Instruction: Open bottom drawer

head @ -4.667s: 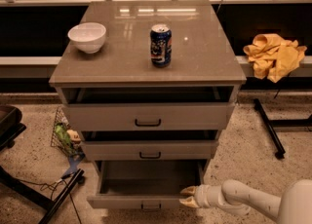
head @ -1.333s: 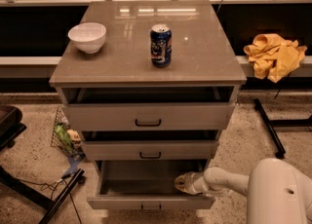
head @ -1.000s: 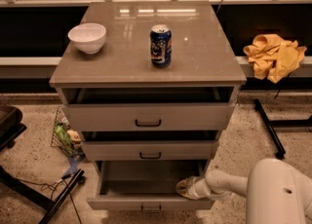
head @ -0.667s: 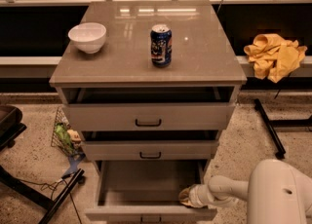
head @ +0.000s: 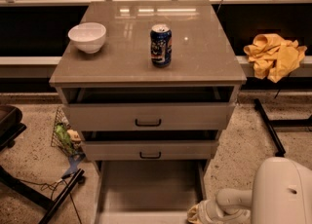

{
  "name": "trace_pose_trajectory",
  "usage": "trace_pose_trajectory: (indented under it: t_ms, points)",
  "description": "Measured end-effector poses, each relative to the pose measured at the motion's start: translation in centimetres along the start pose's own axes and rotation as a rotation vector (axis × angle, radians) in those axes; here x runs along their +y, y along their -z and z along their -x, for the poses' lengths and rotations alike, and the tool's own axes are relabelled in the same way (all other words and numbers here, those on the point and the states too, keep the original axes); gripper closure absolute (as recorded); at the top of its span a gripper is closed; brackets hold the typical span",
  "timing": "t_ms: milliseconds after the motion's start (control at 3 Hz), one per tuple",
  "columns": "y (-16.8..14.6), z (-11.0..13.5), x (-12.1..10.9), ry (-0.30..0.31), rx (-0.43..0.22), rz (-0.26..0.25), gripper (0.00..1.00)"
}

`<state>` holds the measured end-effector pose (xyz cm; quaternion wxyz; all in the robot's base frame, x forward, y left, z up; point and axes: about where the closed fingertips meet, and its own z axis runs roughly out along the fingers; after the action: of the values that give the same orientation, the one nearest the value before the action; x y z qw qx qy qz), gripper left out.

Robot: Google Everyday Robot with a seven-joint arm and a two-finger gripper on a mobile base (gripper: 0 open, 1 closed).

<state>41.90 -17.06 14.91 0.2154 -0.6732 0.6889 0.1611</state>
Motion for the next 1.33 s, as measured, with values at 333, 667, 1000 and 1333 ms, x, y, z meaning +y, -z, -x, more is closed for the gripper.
trace_pose_trajectory:
  t_ms: [333, 667, 1000, 1333]
  points:
    - [-0.05, 0.03, 0.05, 0.0, -0.001, 0.001, 0.98]
    - [-0.18, 0.1, 0.17, 0.0, -0.002, 0.003, 0.76]
    - [-0.33, 0.19, 0.3, 0.0, -0.004, 0.006, 0.52]
    - [-0.46, 0.26, 0.44, -0.001, -0.006, 0.009, 0.3]
